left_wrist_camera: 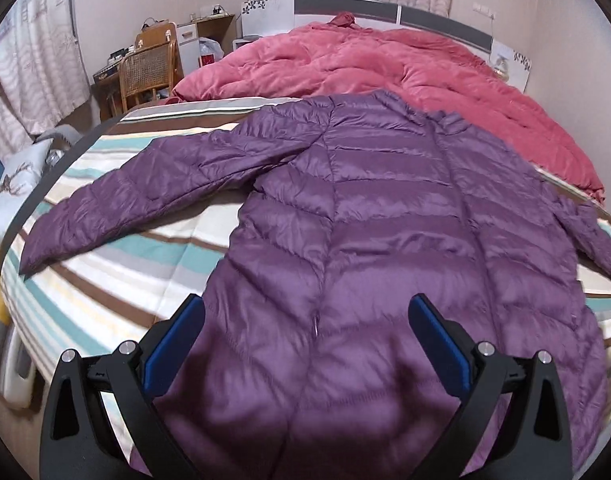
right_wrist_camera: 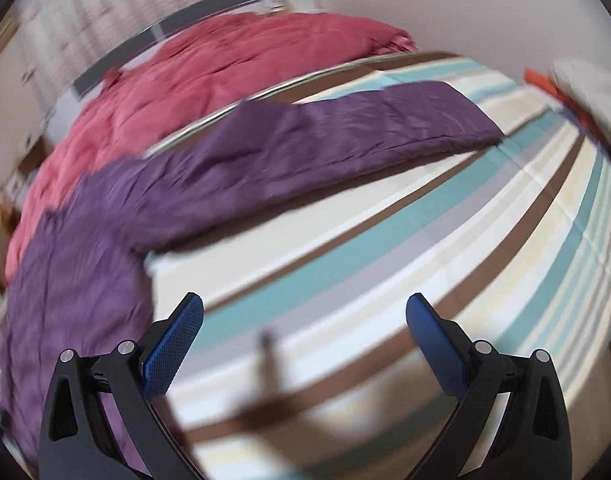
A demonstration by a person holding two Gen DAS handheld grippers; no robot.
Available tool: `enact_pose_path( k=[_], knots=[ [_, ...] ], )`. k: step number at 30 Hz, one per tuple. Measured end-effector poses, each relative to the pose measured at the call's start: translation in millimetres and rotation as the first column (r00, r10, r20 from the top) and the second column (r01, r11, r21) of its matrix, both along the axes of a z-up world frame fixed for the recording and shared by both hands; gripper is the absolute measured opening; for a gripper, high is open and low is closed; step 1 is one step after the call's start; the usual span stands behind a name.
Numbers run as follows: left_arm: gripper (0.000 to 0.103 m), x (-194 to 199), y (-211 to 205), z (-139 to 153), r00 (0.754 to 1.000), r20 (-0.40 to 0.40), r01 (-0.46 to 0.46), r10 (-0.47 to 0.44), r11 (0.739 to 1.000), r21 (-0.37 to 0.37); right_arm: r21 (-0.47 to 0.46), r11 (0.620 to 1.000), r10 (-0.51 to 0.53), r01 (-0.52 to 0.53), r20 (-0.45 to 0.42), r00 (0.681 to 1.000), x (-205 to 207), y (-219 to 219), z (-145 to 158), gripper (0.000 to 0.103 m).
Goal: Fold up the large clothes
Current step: 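Reach the right tool to the jacket sleeve cuff and grasp it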
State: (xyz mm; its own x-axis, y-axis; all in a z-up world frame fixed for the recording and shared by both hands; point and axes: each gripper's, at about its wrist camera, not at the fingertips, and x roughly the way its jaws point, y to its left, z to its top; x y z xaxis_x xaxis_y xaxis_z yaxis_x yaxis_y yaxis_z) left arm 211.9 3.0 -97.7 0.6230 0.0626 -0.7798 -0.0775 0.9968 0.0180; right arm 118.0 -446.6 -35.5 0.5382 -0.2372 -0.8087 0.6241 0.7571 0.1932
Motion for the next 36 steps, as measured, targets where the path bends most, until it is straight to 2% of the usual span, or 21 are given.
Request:
enact_pose_path(
  k=[2, 4, 6, 10, 14, 16, 19, 21, 23, 25, 27, 28, 30, 33, 36],
  knots=[
    [0.101, 12, -3, -5, 1.000, 0.011, 0.008, -0.009, 0.999, 0.033, 0.048, 0.997, -0.056, 0.054, 0.037, 0.998, 4, -23, -3, 0.100],
    [0.101, 22, -4, -8, 1.000, 0.023, 0.006, -0.008, 0.998, 0.062, 0.119, 0.985, -0.134, 0.124, 0.074, 0.988, 6, -50, -8, 0.094],
    [0.101, 31, -3, -9, 0.999, 0.042, 0.004, -0.006, 0.998, 0.070, 0.191, 0.966, -0.195, 0.174, 0.102, 0.975, 9, -73, -15, 0.074],
    [0.101, 51, 6, -14, 0.998, 0.052, -0.034, 0.030, 0.997, 0.070, 0.296, 0.913, -0.328, 0.280, 0.127, 0.936, 12, -111, -32, 0.069],
    [0.101, 64, 15, -20, 0.996, 0.057, -0.071, 0.067, 0.995, 0.065, 0.320, 0.894, -0.383, 0.313, 0.184, 0.905, 18, -132, -35, 0.069],
    [0.101, 68, 17, -26, 0.996, 0.050, -0.081, 0.077, 0.993, 0.084, 0.344, 0.876, -0.421, 0.338, 0.206, 0.883, 21, -142, -38, 0.069],
    [0.101, 72, 18, -35, 0.996, 0.024, -0.087, 0.086, 0.992, 0.091, 0.403, 0.829, -0.505, 0.388, 0.241, 0.829, 21, -161, -42, 0.069],
    [0.101, 75, 19, -41, 0.996, 0.005, -0.091, 0.091, 0.992, 0.088, 0.418, 0.816, -0.527, 0.400, 0.252, 0.812, 24, -169, -43, 0.069],
    [0.101, 78, 19, -46, 0.996, -0.016, -0.090, 0.091, 0.992, 0.084, 0.412, 0.814, -0.534, 0.409, 0.257, 0.805, 29, -176, -43, 0.069],
    [0.101, 80, 19, -50, 0.995, -0.032, -0.088, 0.091, 0.993, 0.082, 0.400, 0.818, -0.533, 0.413, 0.259, 0.805, 34, -181, -42, 0.059],
    [0.101, 80, 17, -53, 0.995, -0.040, -0.088, 0.092, 0.992, 0.086, 0.390, 0.819, -0.535, 0.422, 0.250, 0.807, 38, -185, -44, 0.044],
    [0.101, 81, 17, -54, 0.995, -0.042, -0.088, 0.092, 0.992, 0.090, 0.388, 0.818, -0.536, 0.424, 0.250, 0.806, 40, -187, -45, 0.040],
    [0.101, 81, 15, -55, 0.995, -0.047, -0.086, 0.091, 0.991, 0.103, 0.384, 0.821, -0.532, 0.422, 0.248, 0.809, 38, -190, -47, 0.021],
    [0.101, 81, 14, -57, 0.994, -0.054, -0.084, 0.090, 0.991, 0.108, 0.416, 0.826, -0.515, 0.381, 0.280, 0.810, 39, -196, -51, 0.011],
    [0.101, 83, 18, -58, 0.994, -0.068, -0.086, 0.091, 0.993, 0.077, 0.380, 0.855, -0.479, 0.353, 0.314, 0.820, 39, -190, -43, 0.009]
  ],
)
